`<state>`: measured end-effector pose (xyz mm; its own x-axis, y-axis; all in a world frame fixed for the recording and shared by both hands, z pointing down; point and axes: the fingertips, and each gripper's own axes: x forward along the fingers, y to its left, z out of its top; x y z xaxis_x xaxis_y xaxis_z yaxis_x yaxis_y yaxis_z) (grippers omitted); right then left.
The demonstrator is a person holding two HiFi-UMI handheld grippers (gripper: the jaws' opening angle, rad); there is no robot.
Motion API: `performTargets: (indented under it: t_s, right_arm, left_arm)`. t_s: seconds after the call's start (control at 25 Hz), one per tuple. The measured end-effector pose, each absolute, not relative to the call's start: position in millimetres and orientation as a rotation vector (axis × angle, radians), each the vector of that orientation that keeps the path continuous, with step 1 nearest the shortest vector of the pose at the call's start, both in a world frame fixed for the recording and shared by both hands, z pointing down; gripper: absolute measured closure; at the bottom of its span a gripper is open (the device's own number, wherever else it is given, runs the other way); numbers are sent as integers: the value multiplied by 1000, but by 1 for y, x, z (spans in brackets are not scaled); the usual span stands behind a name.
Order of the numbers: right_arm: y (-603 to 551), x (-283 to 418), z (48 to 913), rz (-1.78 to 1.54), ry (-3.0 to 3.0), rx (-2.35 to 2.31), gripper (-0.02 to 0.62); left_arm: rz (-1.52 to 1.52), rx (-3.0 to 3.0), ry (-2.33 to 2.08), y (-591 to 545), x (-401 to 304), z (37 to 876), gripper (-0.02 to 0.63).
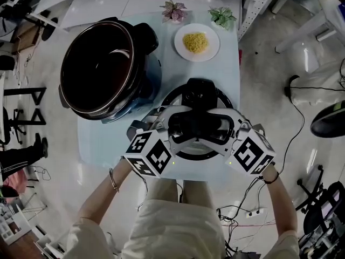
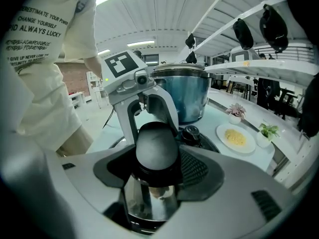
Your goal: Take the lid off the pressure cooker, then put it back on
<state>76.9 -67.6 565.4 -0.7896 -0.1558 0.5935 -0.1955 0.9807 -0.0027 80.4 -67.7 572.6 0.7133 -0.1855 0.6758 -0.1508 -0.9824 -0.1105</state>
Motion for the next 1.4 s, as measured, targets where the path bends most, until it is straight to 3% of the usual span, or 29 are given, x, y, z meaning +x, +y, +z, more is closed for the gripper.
performTargets:
  t_s: [0.52, 1.12, 1.4]
  right_arm:
    - [-67, 79, 574, 280, -2436, 330, 325]
    - [-60, 109, 566, 467, -2419, 934, 327]
    - [-50, 124, 530, 519, -2447, 1096, 411]
  left_arm:
    - [-1092, -2949, 571, -70, 72, 577, 314]
    - [-875, -3088, 1229, -50, 46, 564, 314]
    - [-733, -3078, 1333, -43, 33, 528, 335]
